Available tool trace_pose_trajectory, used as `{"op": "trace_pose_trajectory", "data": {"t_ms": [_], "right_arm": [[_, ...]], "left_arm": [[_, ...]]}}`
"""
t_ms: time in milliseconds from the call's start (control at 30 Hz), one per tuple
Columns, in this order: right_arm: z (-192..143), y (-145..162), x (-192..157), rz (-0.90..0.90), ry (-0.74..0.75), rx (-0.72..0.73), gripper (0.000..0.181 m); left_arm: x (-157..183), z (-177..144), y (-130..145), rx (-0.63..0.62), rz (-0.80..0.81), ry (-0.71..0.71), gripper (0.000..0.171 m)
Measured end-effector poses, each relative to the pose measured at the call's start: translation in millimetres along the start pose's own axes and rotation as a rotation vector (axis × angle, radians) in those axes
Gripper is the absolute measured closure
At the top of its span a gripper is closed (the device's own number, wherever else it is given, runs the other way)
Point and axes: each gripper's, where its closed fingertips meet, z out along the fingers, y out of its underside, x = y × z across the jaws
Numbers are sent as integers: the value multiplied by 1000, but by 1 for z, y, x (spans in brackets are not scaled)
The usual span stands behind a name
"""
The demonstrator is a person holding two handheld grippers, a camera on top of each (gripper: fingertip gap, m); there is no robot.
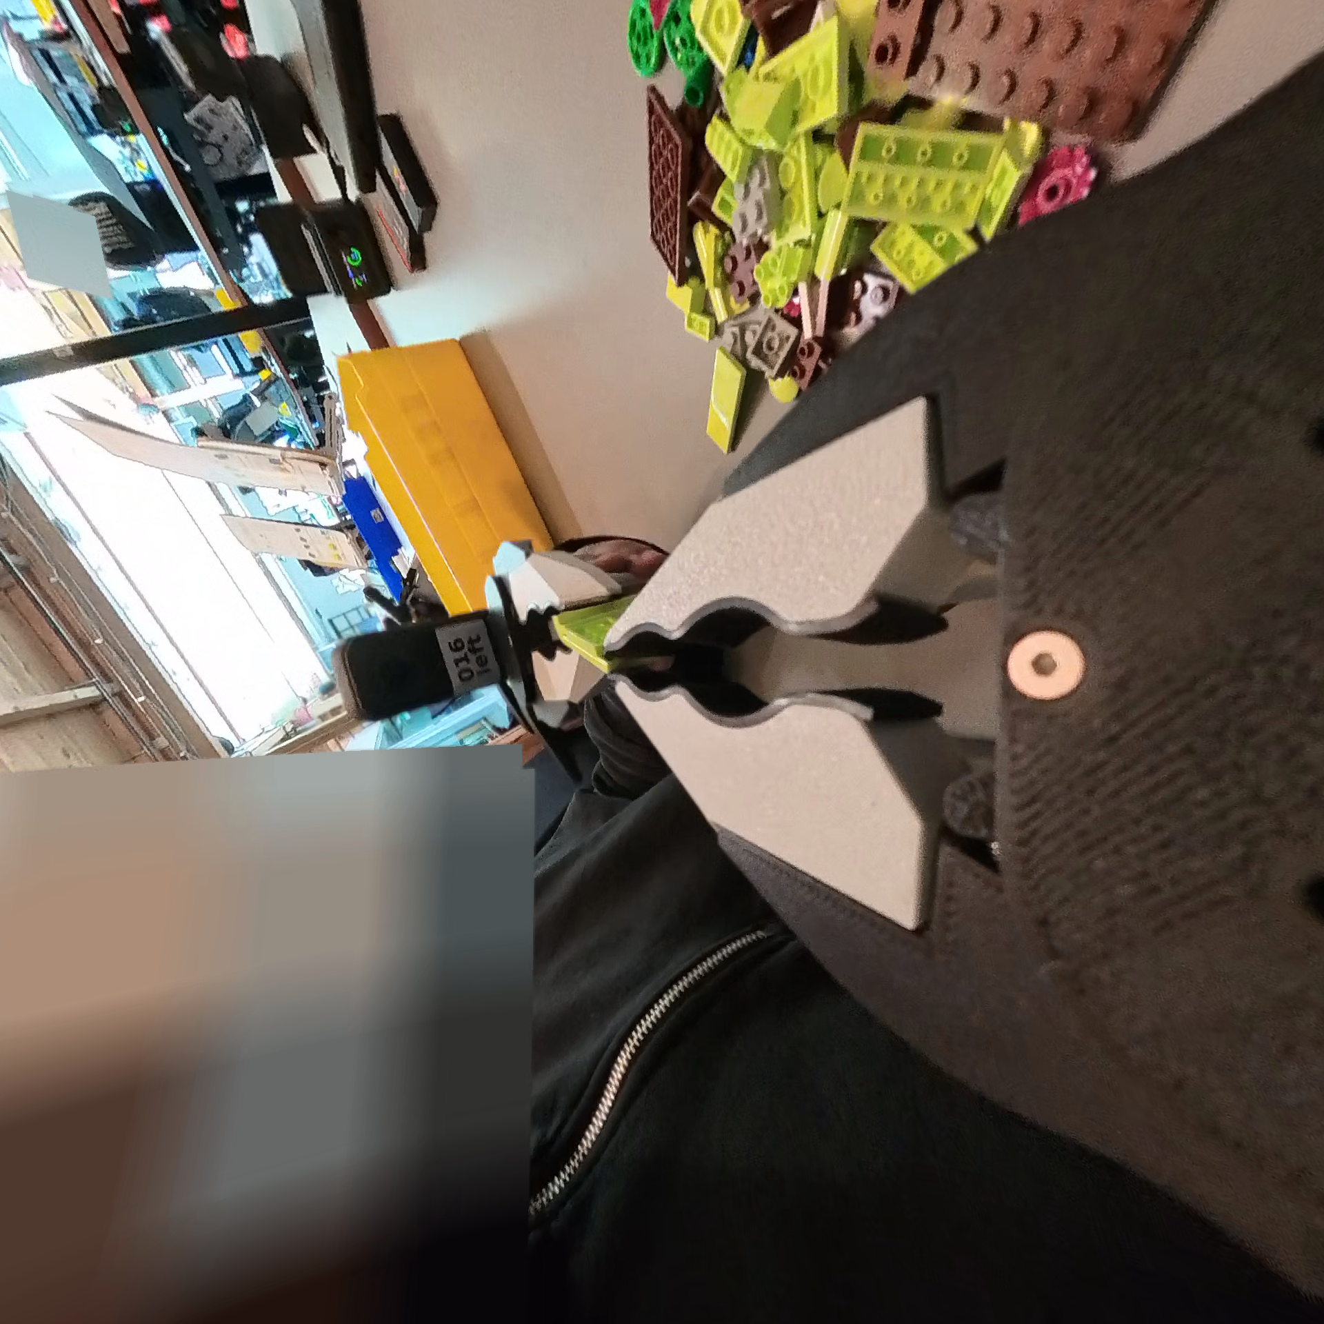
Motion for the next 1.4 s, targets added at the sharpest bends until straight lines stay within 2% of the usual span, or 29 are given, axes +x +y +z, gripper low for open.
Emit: {"op": "trace_pose_trajectory", "data": {"t_ms": [100, 167, 333, 433, 533, 600, 700, 800, 967, 1067, 1167, 1267, 1400], "right_arm": [[0, 1, -9, 23, -65, -5, 180], [3, 3, -19, 44, -137, -16, 180], [6, 6, -42, 200, -351, -17, 179], [7, 3, -34, 230, -329, 13, 180], [3, 1, -13, 35, -136, 17, 178], [3, -2, -4, -101, -16, 25, 152], [9, 2, -3, -165, 31, 2, 144], [16, 14, -6, -150, -4, -67, 159], [19, 18, -15, -114, -72, -78, 176], [19, 19, -16, -108, -70, -81, 178], [20, 17, -28, -99, -131, -80, 179], [19, 17, -19, -173, -50, -94, 179], [10, 7, -17, -141, -50, -40, 178]], "left_arm": [[11, -1, -3, 29, -161, 156, 167], [25, -5, -4, 38, -265, 318, 167], [54, -15, -15, 86, -350, 551, 168], [47, -15, -15, 92, -350, 512, 169], [29, -10, -9, 64, -320, 378, 169], [22, -6, -4, 33, -298, 316, 168], [24, -4, 1, 7, -288, 318, 168], [28, -3, 2, -3, -294, 343, 168], [35, 0, 7, -41, -296, 371, 168], [33, 1, 7, -34, -315, 356, 168], [17, -3, 0, 27, -388, 321, 168], [7, -13, -6, 61, -399, 309, 169], [9, -7, -7, 66, -425, 309, 169]]}}
